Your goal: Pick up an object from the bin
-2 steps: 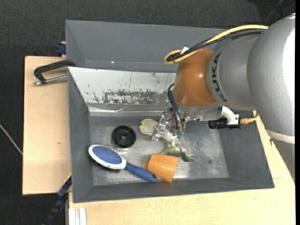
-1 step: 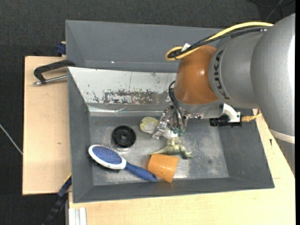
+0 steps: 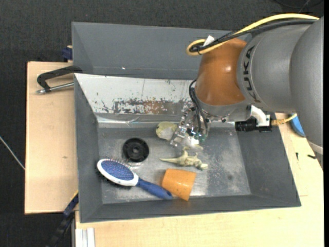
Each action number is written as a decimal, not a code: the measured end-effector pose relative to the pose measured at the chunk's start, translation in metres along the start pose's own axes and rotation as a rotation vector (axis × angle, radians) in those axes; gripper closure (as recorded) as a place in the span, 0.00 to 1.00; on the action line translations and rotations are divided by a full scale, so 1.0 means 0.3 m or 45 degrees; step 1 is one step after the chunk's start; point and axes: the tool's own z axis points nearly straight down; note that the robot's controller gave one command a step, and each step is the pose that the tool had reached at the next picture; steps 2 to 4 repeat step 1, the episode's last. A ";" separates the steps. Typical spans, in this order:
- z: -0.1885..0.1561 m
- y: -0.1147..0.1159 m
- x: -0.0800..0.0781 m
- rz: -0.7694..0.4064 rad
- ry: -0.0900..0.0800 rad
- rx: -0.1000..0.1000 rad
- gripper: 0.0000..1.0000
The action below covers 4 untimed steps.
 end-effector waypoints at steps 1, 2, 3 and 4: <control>-0.137 0.007 -0.007 -0.002 -0.001 -0.001 1.00; -0.137 0.007 -0.007 -0.002 -0.001 -0.001 1.00; -0.137 0.007 -0.007 -0.002 -0.001 -0.001 1.00; -0.137 0.007 -0.007 -0.002 -0.001 -0.001 1.00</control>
Offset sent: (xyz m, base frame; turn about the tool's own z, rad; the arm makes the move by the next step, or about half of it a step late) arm 0.0001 0.0001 0.0374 0.0000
